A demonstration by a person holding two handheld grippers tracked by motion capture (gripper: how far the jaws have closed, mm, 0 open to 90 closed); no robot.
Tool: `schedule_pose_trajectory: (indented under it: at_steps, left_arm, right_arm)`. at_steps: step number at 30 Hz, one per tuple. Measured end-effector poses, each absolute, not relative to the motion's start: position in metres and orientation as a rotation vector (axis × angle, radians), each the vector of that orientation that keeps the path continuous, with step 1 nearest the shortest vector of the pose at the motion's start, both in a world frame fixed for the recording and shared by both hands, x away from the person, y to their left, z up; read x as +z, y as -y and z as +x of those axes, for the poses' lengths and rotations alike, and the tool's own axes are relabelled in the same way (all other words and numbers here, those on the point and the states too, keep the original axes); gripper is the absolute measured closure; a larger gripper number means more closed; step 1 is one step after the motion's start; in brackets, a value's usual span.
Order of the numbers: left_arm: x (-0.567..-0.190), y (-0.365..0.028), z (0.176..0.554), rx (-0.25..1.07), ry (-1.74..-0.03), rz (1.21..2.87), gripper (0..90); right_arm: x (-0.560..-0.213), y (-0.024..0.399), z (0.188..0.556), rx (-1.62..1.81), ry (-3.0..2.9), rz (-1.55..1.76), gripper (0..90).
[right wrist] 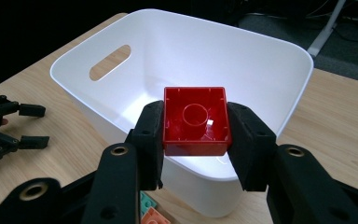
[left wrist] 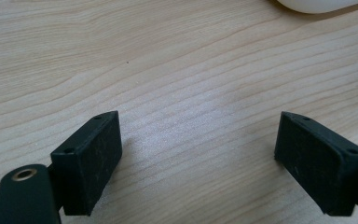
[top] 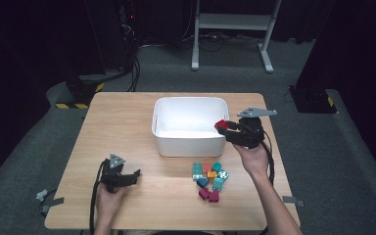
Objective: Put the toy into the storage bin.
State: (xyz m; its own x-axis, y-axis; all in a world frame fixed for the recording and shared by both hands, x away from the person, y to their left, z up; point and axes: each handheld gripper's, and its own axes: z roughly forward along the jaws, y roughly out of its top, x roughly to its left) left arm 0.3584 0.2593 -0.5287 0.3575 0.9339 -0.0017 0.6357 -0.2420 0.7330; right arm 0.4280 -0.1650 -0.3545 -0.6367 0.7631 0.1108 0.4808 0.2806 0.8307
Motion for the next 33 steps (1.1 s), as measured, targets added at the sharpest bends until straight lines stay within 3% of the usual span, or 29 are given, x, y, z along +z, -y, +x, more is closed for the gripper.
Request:
schedule_pose_trajectory:
  at_steps: [33]
  left_arm:
    - [-0.529, -0.259, 0.358, 0.591, -1.360, 1.975, 15.0]
  right_arm:
    - [-0.362, 0.134, 0.469, 1.177, -2.301, 1.181, 58.8]
